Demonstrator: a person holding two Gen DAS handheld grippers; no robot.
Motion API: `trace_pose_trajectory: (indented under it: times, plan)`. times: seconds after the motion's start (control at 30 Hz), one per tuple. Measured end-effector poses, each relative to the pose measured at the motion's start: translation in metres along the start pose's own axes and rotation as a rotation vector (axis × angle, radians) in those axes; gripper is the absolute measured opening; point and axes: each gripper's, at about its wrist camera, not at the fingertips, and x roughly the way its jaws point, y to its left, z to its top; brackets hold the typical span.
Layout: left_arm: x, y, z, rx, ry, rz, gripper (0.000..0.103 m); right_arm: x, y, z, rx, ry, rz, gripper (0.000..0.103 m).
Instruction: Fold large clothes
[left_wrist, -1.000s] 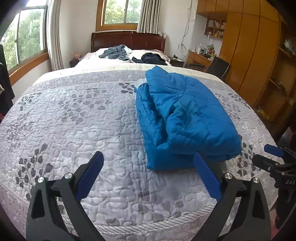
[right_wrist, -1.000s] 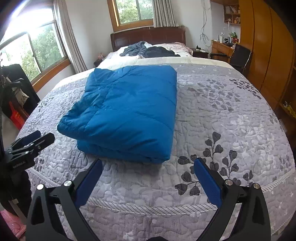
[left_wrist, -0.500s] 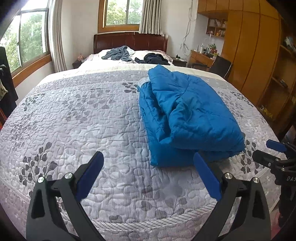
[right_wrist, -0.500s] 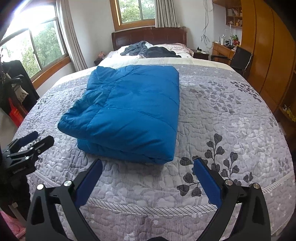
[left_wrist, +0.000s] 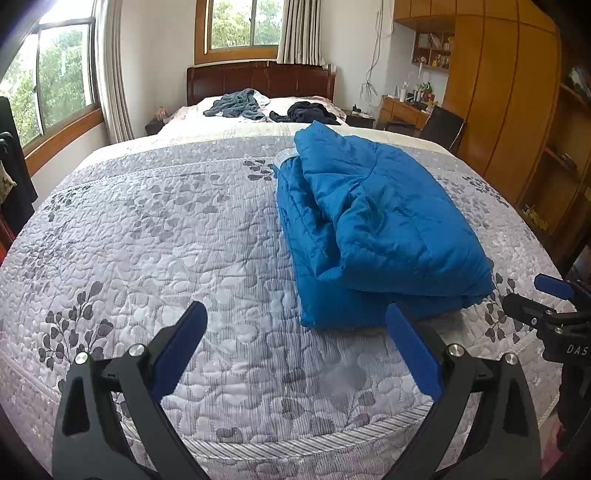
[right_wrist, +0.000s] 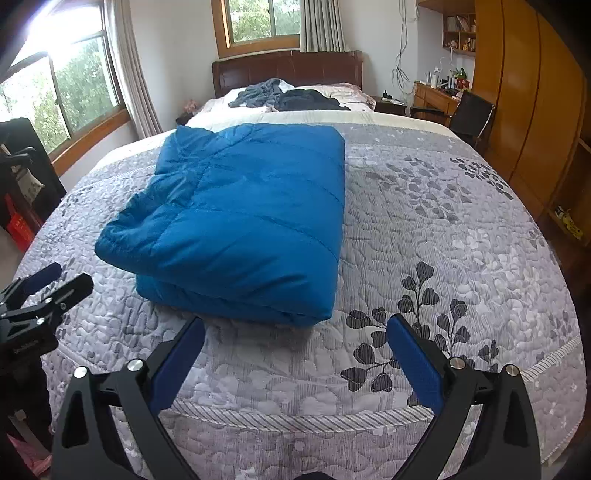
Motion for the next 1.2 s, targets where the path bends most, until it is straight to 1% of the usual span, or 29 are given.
trace_pose_trajectory:
  times: [1.2]
  plan:
    - [0.004, -0.0018, -0.0013, 0.01, 0.006, 0.001, 0.097, 0.0068, -0.0041, 0.002, -0.003, 0.016, 0.009, 0.099]
